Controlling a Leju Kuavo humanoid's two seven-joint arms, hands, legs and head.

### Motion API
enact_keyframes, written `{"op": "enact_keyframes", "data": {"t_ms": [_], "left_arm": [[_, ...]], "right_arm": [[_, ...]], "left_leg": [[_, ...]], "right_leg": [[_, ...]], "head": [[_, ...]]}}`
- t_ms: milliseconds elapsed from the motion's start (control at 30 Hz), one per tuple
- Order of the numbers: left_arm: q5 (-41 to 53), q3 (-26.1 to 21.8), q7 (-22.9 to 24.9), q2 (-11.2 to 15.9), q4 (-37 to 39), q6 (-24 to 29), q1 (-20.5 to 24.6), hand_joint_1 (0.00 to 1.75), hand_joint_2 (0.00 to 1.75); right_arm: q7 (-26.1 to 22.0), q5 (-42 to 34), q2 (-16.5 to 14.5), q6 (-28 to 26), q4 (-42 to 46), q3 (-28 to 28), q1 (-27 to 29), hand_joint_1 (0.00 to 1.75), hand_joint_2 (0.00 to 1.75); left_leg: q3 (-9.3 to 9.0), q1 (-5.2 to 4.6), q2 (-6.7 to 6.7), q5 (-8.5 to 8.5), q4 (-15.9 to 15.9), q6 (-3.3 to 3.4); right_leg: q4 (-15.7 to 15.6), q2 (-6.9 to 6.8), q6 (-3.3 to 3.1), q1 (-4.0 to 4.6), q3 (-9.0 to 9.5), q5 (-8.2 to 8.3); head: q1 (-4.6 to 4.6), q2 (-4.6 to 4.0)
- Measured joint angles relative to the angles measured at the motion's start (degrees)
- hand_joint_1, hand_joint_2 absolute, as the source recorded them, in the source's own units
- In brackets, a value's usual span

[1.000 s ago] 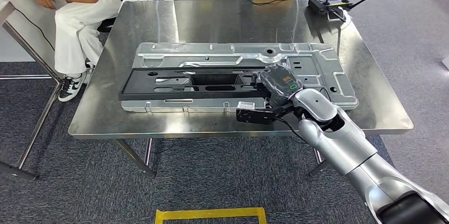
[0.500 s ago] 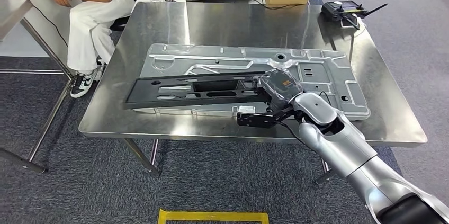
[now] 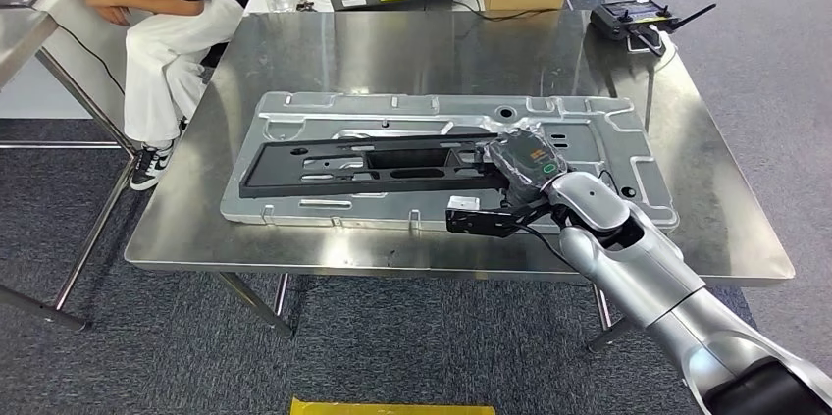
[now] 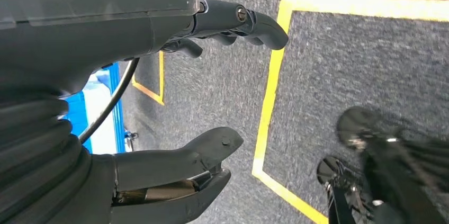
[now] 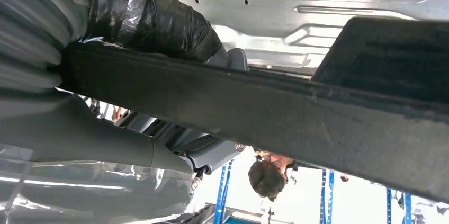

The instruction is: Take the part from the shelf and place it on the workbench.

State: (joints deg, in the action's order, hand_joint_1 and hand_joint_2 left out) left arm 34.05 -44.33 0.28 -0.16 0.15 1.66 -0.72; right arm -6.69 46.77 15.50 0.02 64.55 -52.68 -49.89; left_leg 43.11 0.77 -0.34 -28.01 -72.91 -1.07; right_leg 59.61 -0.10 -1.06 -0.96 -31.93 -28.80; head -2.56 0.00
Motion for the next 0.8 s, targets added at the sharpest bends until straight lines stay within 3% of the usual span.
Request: {"op": "enact_keyframes", "data": {"t_ms": [33, 100, 200, 300, 333, 400, 433, 467, 500, 567, 600, 667, 800], "left_arm": [[-0.1, 0.1, 0.0, 0.0, 0.0, 0.0, 0.0, 0.00, 1.75], [-0.5, 0.4, -0.1, 0.0, 0.0, 0.0, -0.1, 0.00, 1.75], [-1.3, 0.9, -0.2, 0.0, 0.0, 0.1, 0.0, 0.00, 1.75], [-2.2, 1.3, -0.2, -0.1, 0.0, 0.2, -0.1, 0.00, 1.75], [-2.4, 1.5, -0.2, -0.2, 0.0, 0.2, -0.1, 0.00, 1.75], [-2.8, 2.0, -0.2, -0.2, 0.0, 0.2, -0.1, 0.00, 1.75], [-3.0, 2.2, -0.2, -0.2, 0.0, 0.2, 0.0, 0.00, 1.75], [-3.1, 2.3, -0.2, -0.3, 0.0, 0.2, 0.0, 0.00, 1.75], [-3.2, 2.4, -0.2, -0.3, 0.0, 0.2, 0.0, 0.00, 1.75], [-3.3, 2.5, -0.2, -0.4, 0.0, 0.2, -0.1, 0.00, 1.75], [-3.3, 2.6, -0.2, -0.5, 0.0, 0.2, -0.1, 0.00, 1.75], [-3.7, 2.7, -0.4, -0.7, 0.1, 0.2, -0.2, 0.00, 1.75], [-4.8, 2.9, -1.4, -0.7, 0.0, -0.1, -0.1, 0.00, 1.75]], "right_arm": [[0.0, 0.0, 0.0, 0.0, 0.0, -0.1, 0.0, 1.75, 1.75], [0.0, 0.0, 0.0, 0.0, -0.1, -0.3, -0.1, 1.75, 1.75], [0.0, 0.0, 0.0, 0.0, -0.2, -0.6, -0.4, 1.75, 1.75], [-0.1, -0.1, 0.2, 0.1, -0.3, -0.7, -0.7, 1.75, 1.75], [-0.1, -0.1, 0.4, 0.1, -0.4, -0.7, -0.8, 1.75, 1.75], [-0.1, -0.2, 0.8, 0.1, -0.7, -0.7, -0.7, 1.75, 1.75], [-0.1, -0.3, 1.0, 0.1, -0.9, -0.7, -0.6, 1.75, 1.75], [-0.1, -0.3, 1.2, 0.1, -1.1, -0.8, -0.4, 1.75, 1.75], [-0.1, -0.4, 1.5, 0.1, -1.3, -0.8, -0.2, 1.75, 1.75], [-0.1, -0.4, 1.9, 0.0, -1.7, -0.8, -0.1, 1.75, 1.75], [-0.1, -0.5, 2.1, 0.0, -1.8, -0.8, -0.1, 1.75, 1.75], [-0.1, -0.7, 2.4, -0.1, -2.1, -0.8, -0.1, 1.75, 1.75], [-0.1, -0.8, 2.9, -0.2, -2.5, -0.8, 0.1, 1.75, 1.75]], "left_leg": [[-1.26, -0.04, 0.00, 2.77, 3.8, 0.30], [-4.16, -0.35, 0.02, 5.88, 10.3, 1.04], [-5.64, -0.82, -0.02, 5.05, 13.1, 1.92], [-6.92, -0.37, -0.06, 4.50, 14.4, 2.69], [-7.49, -0.24, -0.05, 4.30, 14.7, 2.98], [-8.25, -0.33, -0.05, 3.66, 14.9, 3.48], [-8.61, -0.37, -0.12, 3.27, 14.8, 3.60], [-9.03, -0.41, -0.22, 2.86, 14.7, 3.65], [-9.61, -0.46, -0.36, 2.38, 14.7, 3.64], [-10.80, -0.60, -0.56, 1.39, 14.5, 3.50], [-11.23, -0.73, -0.63, 0.94, 14.4, 3.33], [-11.38, -0.82, -0.67, 0.47, 14.4, 2.93], [-11.39, -0.83, -0.45, 0.35, 14.2, 1.78]], "right_leg": [[0.0, 0.02, 0.08, 0.05, 0.66, -0.48], [-0.2, 0.05, 0.44, 0.18, 1.62, -1.27], [-0.7, 0.04, 1.32, 0.26, 1.91, -1.77], [0.6, 0.00, 2.15, 0.30, 1.87, -2.97], [3.3, 0.02, 2.32, 0.28, 0.55, -4.05], [11.0, 0.03, 2.50, 0.22, -4.26, -6.34], [14.0, 0.04, 2.58, 0.21, -6.64, -6.66], [15.3, 0.03, 2.59, 0.21, -8.17, -5.94], [14.1, 0.03, 2.51, 0.21, -8.60, -3.87], [7.4, 0.05, 1.94, 0.37, -6.95, 1.80], [3.9, 0.05, 1.56, 0.54, -5.84, 3.89], [0.6, 0.08, 0.95, 0.90, -4.68, 4.66], [-0.6, 0.14, 0.51, 0.49, -3.70, 4.01]], "head": [[0.01, 0.00], [0.03, -0.01], [0.03, -0.01], [0.11, -0.01], [0.15, 0.00], [0.19, 0.00], [0.19, 0.00], [0.19, 0.00], [0.20, 0.00], [0.20, -0.01], [0.18, -0.02], [0.14, -0.01], [0.09, -0.01]]}}
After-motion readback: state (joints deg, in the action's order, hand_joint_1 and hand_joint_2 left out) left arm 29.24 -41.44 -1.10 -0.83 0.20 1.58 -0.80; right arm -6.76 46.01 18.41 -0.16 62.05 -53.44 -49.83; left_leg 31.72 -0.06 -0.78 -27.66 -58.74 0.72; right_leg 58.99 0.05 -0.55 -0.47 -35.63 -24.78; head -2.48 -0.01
